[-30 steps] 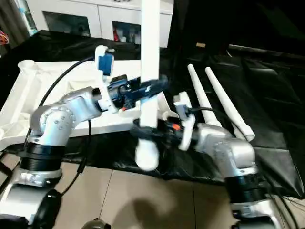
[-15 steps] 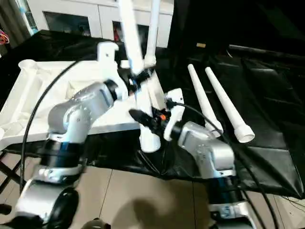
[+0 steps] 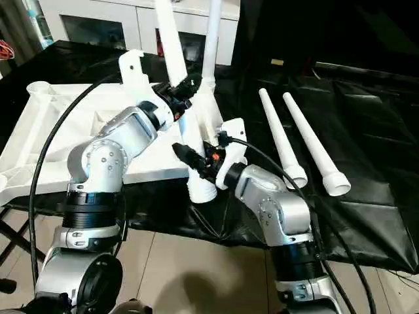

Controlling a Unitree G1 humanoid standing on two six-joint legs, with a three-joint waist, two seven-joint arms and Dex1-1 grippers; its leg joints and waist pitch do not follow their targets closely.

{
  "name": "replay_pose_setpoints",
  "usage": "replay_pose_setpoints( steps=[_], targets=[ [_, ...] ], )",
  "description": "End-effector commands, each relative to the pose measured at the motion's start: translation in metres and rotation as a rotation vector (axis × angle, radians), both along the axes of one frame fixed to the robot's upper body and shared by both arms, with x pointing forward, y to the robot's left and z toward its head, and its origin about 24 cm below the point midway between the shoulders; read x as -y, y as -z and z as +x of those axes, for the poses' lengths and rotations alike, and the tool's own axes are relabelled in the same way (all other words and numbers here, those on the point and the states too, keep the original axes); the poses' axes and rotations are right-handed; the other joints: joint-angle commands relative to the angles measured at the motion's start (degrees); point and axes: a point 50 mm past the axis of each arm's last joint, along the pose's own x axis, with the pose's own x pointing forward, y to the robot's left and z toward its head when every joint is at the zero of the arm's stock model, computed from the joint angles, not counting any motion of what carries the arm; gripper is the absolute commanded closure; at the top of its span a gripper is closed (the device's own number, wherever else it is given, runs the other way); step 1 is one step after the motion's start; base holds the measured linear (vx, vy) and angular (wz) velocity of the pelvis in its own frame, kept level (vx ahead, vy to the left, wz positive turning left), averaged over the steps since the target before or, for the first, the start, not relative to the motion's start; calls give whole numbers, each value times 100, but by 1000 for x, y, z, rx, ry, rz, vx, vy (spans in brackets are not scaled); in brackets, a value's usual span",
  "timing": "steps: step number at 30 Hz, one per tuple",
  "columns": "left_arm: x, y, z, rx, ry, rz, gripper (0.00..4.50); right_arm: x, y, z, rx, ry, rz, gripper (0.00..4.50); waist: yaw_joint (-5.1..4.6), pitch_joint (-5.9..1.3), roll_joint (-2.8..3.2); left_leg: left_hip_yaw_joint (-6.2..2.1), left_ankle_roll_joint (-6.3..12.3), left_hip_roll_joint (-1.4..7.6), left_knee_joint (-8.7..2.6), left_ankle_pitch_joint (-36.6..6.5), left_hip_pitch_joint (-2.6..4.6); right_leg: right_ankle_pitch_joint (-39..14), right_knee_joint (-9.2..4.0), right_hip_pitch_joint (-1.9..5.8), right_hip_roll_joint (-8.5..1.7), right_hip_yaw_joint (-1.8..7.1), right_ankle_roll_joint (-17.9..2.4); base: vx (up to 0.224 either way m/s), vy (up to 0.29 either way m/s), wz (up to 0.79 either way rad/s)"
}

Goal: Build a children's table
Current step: Rotate leg to tighten

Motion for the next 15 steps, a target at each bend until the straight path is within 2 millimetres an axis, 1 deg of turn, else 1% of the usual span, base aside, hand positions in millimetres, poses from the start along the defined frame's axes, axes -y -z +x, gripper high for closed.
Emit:
replay_pose_setpoints(
  steps=[1, 2, 4, 5, 6, 7, 8, 9, 10, 11, 12, 13, 14, 15],
  targets=[
    [15, -8, -9, 44, 137, -45, 275, 3, -10, 2, 35, -22, 15, 194, -25, -393, 28, -132, 72, 317, -371, -301, 80, 416, -393, 326, -523, 333, -1066, 0, 0, 0],
    [15, -8, -9, 46, 141, -45, 275, 3, -10, 2, 34, -22, 16, 194, -23, -393, 22, -126, 86, 307, -368, -310, 76, 406, -395, 331, -526, 334, -1076, 0, 0, 0],
    [13, -10, -11, 99, 218, -44, 275, 10, -11, 2, 28, -67, 22, 189, -12, -394, 36, -128, 107, 306, -371, -347, 80, 330, -399, 335, -522, 333, -1070, 0, 0, 0],
    [12, -11, -11, 118, 250, -44, 275, 12, -11, 0, 26, -109, 25, 172, -14, -392, 36, -126, 106, 306, -369, -356, 79, 342, -401, 335, -517, 331, -1084, 0, 0, 0],
    [12, -12, -12, 145, 290, -46, 275, 15, -11, -2, 25, -150, 23, 172, -13, -389, 17, -121, 125, 310, -370, -370, 83, 327, -406, 333, -517, 330, -1090, 0, 0, 0],
    [10, -11, -12, 159, 317, -41, 275, 18, -11, -4, 17, -188, 15, 156, 0, -389, 26, -122, 147, 308, -368, -353, 87, 324, -399, 334, -515, 330, -1103, 0, 0, 0],
    [10, -12, -13, 187, 353, -35, 275, 21, -9, -6, 4, -221, 1, 156, -4, -390, 5, -119, 156, 321, -369, -329, 83, 358, -391, 335, -518, 333, -1118, 0, 0, 0],
    [9, -12, -13, 214, 390, -35, 275, 24, -7, -7, -8, -242, -13, 156, 5, -390, -6, -117, 201, 303, -363, -258, 78, 363, -397, 343, -515, 328, -1109, 0, 0, 0],
    [9, -11, -15, 238, 445, -31, 275, 27, -4, -8, -22, -270, -32, 156, 4, -394, 3, -117, 201, 306, -361, -228, 72, 397, -384, 342, -519, 331, -1120, 0, 0, 0],
    [8, -10, -16, 261, 489, -27, 275, 29, -2, -10, -31, -294, -43, 156, 5, -397, 25, -122, 197, 312, -358, -215, 74, 425, -379, 336, -526, 330, -1127, 0, 0, 0],
    [8, -9, -18, 283, 525, -24, 275, 31, 0, -11, -37, -316, -48, 156, 0, -397, 3, -110, 236, 295, -352, -229, 74, 379, -397, 345, -520, 330, -1119, 0, 0, 0],
    [8, -10, -20, 298, 560, -38, 275, 32, 0, -13, -41, -335, -44, 156, -2, -402, 15, -115, 237, 310, -352, -223, 71, 442, -378, 343, -536, 329, -1175, 0, 0, 0],
    [8, -12, -23, 310, 603, -68, 275, 32, 0, -15, -45, -358, -33, 156, -7, -405, 15, -123, 230, 317, -354, -228, 68, 469, -365, 349, -540, 324, -1208, 0, 0, 0],
    [9, -14, -26, 329, 653, -96, 275, 33, 0, -17, -48, -381, -22, 156, 0, -406, 13, -114, 246, 317, -346, -236, 74, 498, -363, 348, -549, 322, -1288, 0, 0, 0]
  ],
)
